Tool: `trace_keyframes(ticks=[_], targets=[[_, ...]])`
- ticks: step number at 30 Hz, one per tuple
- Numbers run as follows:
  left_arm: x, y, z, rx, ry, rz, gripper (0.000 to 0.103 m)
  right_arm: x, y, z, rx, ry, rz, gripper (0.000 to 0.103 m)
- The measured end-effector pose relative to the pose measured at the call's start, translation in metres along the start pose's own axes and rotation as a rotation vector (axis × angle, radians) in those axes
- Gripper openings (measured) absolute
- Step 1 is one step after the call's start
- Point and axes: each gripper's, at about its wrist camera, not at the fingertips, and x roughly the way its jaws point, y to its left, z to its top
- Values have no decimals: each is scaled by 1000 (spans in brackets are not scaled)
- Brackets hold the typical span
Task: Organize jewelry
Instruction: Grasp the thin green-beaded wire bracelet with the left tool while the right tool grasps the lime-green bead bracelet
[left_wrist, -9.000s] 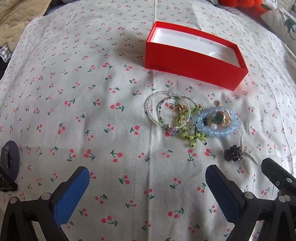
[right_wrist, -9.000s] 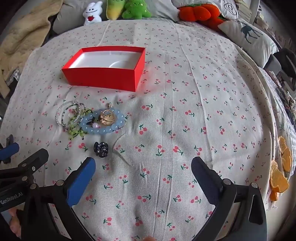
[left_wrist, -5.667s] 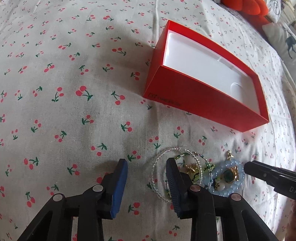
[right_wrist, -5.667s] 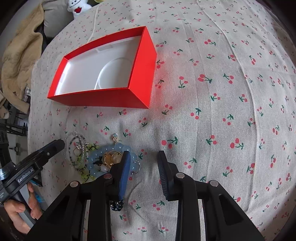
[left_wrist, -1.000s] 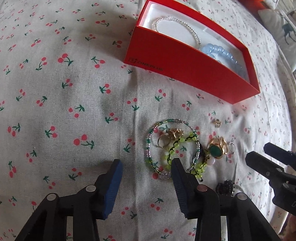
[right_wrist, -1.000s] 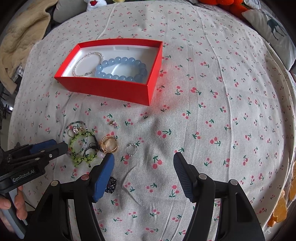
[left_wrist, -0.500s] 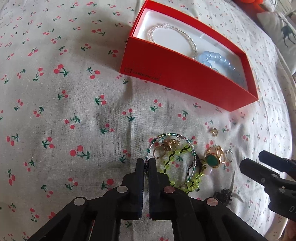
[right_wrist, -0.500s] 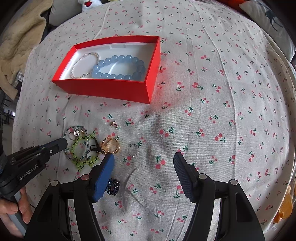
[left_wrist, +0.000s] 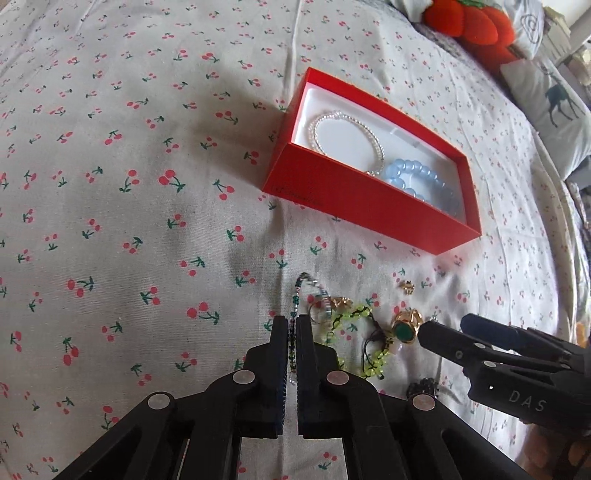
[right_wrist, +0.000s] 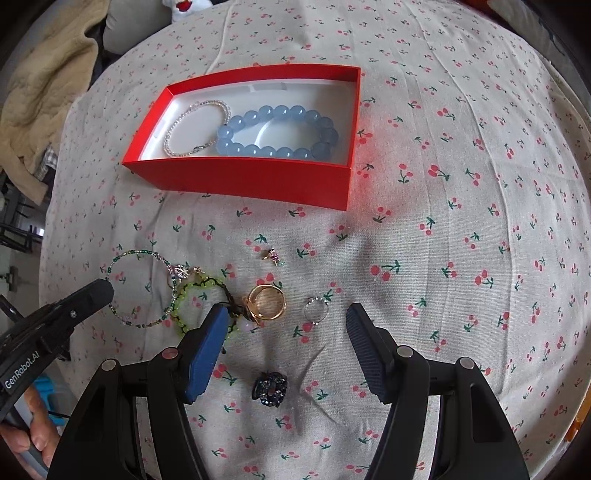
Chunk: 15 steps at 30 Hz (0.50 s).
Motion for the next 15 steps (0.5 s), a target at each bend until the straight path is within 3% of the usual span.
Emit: trace_keyframes(ticks=[4, 6, 11, 15], targets=[[-5, 9, 0, -8, -10, 12, 0, 0, 13, 4, -20, -11, 39, 68], [-5, 15, -1, -17, -6, 21, 0, 3, 24, 5, -58, -12, 44, 62], [-4, 26, -4, -34, 9, 32, 0, 18, 46, 8, -141, 17, 65, 35], [-5, 31, -5, -43, 13, 31, 0, 31, 54, 13, -176, 27, 24, 29]])
